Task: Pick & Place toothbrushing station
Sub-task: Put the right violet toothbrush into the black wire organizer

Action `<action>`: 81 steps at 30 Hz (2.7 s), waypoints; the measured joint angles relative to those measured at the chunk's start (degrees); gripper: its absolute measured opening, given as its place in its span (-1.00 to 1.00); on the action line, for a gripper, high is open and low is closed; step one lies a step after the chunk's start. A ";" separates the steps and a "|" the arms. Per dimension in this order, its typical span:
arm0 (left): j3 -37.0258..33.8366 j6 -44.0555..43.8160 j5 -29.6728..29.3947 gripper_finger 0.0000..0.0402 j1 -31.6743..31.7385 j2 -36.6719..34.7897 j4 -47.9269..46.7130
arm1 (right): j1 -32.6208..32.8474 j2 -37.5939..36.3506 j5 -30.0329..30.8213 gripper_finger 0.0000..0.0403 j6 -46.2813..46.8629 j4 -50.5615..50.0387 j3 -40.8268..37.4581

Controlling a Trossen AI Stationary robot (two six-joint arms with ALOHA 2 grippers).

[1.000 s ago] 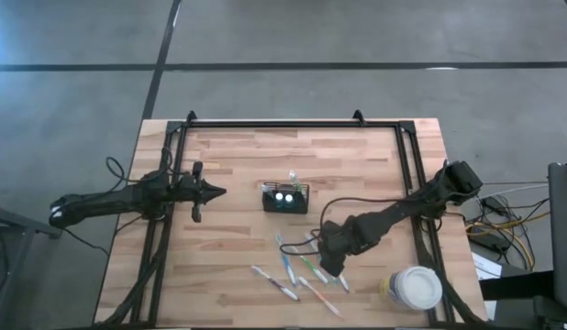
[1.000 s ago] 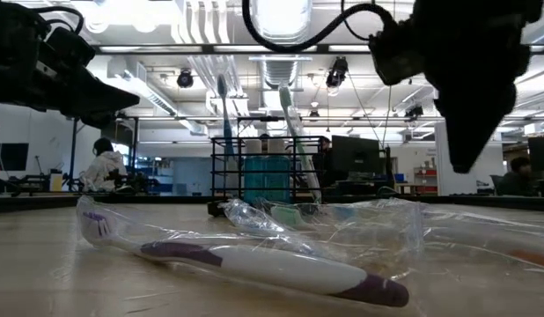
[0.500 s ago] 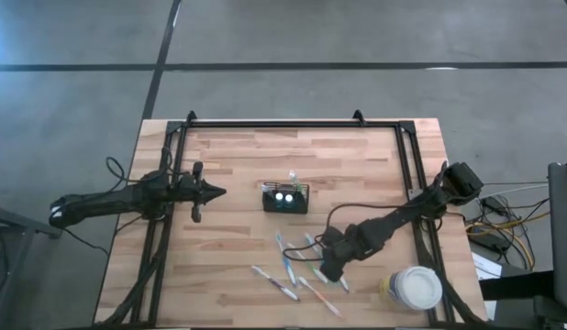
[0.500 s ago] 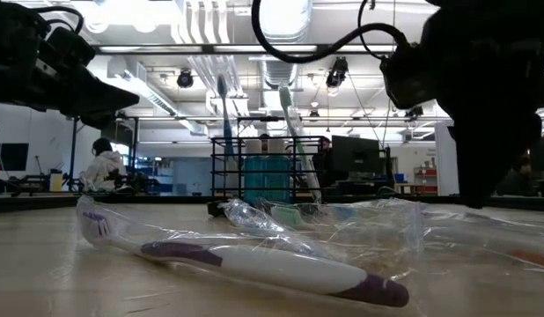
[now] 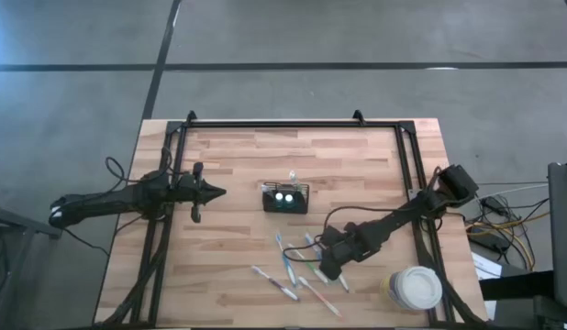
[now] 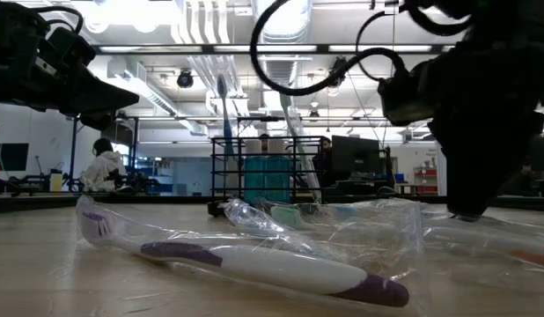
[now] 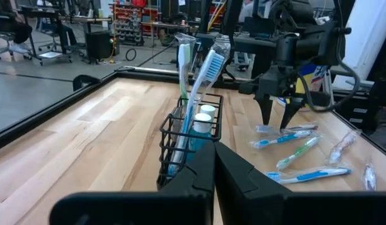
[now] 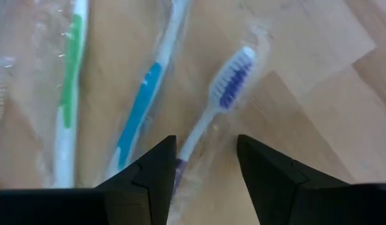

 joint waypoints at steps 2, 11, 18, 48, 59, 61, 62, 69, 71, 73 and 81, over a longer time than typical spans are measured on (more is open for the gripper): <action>0.00 0.02 0.01 -0.97 0.00 -0.02 0.11 | -0.85 1.60 -0.26 -0.16 -1.55 -0.69 1.22; 0.00 0.04 0.01 -0.97 0.00 -0.02 0.31 | -2.07 8.88 2.49 -0.16 -7.90 -13.87 10.65; 0.00 -0.02 0.03 -0.97 0.00 -0.02 0.27 | -3.10 11.91 1.13 -0.34 -12.94 -16.77 13.62; 0.00 0.37 0.20 -0.97 0.00 -0.04 0.47 | -4.55 -19.00 18.48 -0.94 -36.43 -14.47 11.99; 0.00 0.35 -0.24 -0.97 0.00 -0.04 0.52 | -4.77 -50.11 20.69 -0.95 -63.96 11.93 -5.25; 0.00 0.33 -0.68 -0.97 0.00 -0.04 0.61 | -4.81 -55.76 19.48 -0.95 -66.83 15.36 -9.67; 0.00 0.33 -0.93 -0.97 0.00 -0.04 0.67 | -4.81 -58.60 18.87 -0.95 -67.76 17.26 -12.10; 0.00 -0.06 -7.55 -0.97 0.00 -0.04 1.34 | -5.03 -76.33 17.47 -0.95 -68.50 27.25 -27.27; -0.02 -0.80 -8.84 -0.97 0.02 -0.04 1.34 | -5.01 -80.05 16.51 -0.95 -68.48 30.04 -31.56; -0.04 -1.09 -8.89 -0.97 0.00 -0.04 1.36 | -4.96 -83.27 15.30 -0.95 -68.94 33.08 -35.62; -0.11 -1.90 -8.93 -0.97 0.00 -0.04 1.42 | -4.99 -93.23 13.85 -0.95 -70.06 36.71 -45.76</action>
